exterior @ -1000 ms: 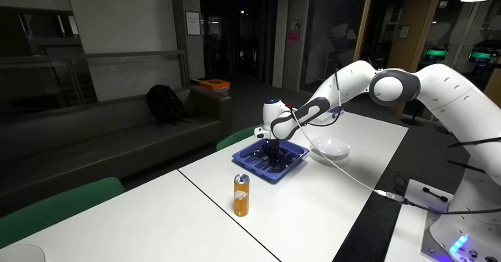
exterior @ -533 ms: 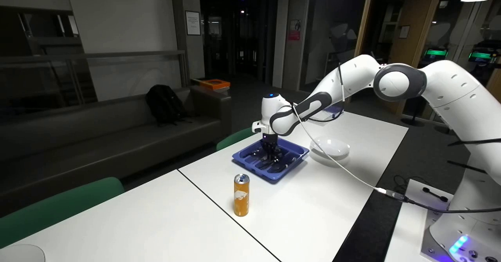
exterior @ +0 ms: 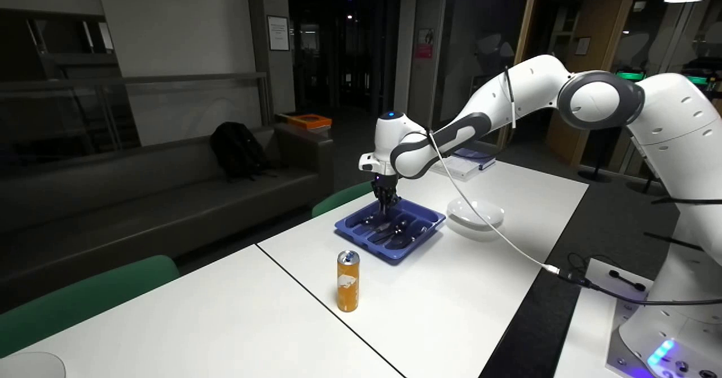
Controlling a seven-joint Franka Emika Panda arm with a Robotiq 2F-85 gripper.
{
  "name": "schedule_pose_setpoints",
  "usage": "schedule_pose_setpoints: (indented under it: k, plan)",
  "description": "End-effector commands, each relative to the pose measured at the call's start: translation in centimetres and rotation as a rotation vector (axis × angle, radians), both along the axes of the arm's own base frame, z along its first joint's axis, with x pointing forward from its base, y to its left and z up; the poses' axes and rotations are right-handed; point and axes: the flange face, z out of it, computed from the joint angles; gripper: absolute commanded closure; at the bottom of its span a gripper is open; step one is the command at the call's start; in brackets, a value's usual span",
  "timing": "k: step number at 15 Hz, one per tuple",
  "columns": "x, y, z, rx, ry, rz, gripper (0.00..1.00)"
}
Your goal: Move the white plate to the right, remove one silver spoon from the blue tray and place it behind the white plate
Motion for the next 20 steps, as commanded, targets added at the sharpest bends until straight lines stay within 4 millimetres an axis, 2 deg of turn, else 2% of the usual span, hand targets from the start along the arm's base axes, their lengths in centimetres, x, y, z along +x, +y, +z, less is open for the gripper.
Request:
schedule_pose_setpoints:
  k: [1, 2, 3, 4, 11, 14, 17, 20]
  plan:
    - [-1.5, -0.7, 1.6, -0.040, 0.003, -0.030, 0.87]
    - [-1.6, -0.8, 1.5, -0.039, 0.008, -0.034, 0.55]
    - [-1.8, -1.0, 1.2, -0.037, 0.015, -0.038, 0.59]
    - [-1.8, -1.2, 0.6, -0.034, 0.025, -0.041, 0.56]
    - [-2.6, -2.6, -2.4, -0.023, 0.082, -0.044, 0.06]
    - [-2.4, -2.6, -3.3, -0.013, 0.082, -0.040, 0.07]
    - [-2.3, -2.3, -4.1, -0.004, 0.084, -0.031, 0.13]
    - [-2.2, -2.2, -5.1, 0.005, 0.092, -0.023, 0.12]
